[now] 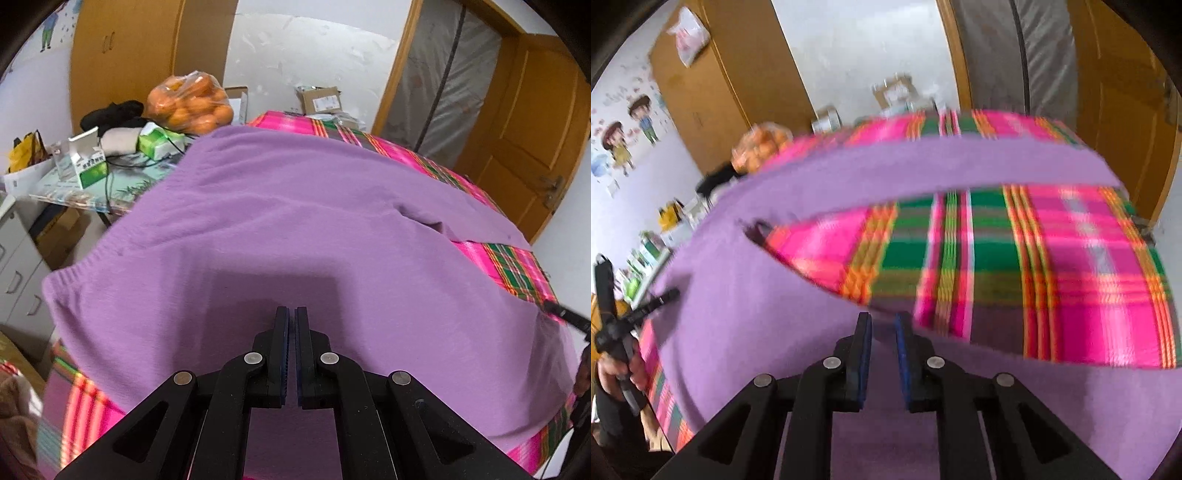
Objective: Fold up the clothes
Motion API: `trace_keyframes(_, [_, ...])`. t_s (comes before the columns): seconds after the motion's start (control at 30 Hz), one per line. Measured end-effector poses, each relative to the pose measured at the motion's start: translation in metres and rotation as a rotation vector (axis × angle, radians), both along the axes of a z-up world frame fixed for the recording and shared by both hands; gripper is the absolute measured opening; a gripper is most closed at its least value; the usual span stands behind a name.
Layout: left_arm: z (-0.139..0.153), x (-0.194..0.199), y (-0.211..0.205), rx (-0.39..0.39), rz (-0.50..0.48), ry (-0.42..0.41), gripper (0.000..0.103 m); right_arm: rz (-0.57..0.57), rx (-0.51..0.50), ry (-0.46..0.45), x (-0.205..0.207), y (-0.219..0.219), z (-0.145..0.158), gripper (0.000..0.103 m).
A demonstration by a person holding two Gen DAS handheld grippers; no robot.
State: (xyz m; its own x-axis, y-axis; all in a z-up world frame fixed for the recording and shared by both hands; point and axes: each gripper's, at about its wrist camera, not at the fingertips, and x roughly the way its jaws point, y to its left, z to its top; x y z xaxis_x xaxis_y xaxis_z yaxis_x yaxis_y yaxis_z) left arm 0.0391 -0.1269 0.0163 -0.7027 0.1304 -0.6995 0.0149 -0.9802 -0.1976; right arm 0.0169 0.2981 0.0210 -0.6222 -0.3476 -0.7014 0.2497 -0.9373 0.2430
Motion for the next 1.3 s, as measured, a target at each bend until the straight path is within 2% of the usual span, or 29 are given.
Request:
trace_keyframes(0.13, [0.016, -0.001, -0.009, -0.004, 0.014, 0.041, 0.003, 0.034, -0.008, 0.17, 0.012, -0.007, 0.026, 0.014])
trace_keyframes(0.27, [0.039, -0.008, -0.008, -0.028, 0.011, 0.1, 0.003, 0.081, 0.042, 0.223, 0.013, -0.021, 0.042, 0.014])
trace_keyframes(0.37, [0.054, -0.013, 0.0, -0.066, 0.011, 0.135, 0.003, 0.1, 0.053, 0.311, 0.016, -0.026, 0.065, 0.015])
trace_keyframes(0.47, [0.066, -0.016, 0.011, -0.115, 0.012, 0.169, 0.003, 0.148, 0.088, 0.373, 0.019, -0.036, 0.074, 0.019])
trace_keyframes(0.7, [0.078, -0.02, 0.035, -0.226, -0.008, 0.187, 0.003, 0.232, 0.132, 0.327, 0.016, -0.057, 0.076, 0.027])
trace_keyframes(0.93, [0.097, -0.027, 0.044, -0.295, -0.048, 0.226, 0.003, 0.256, 0.143, 0.316, 0.007, -0.068, 0.091, 0.027])
trace_keyframes(1.3, [0.116, -0.065, 0.031, -0.35, -0.023, 0.231, 0.003, 0.246, 0.138, 0.339, -0.021, -0.079, 0.114, 0.027])
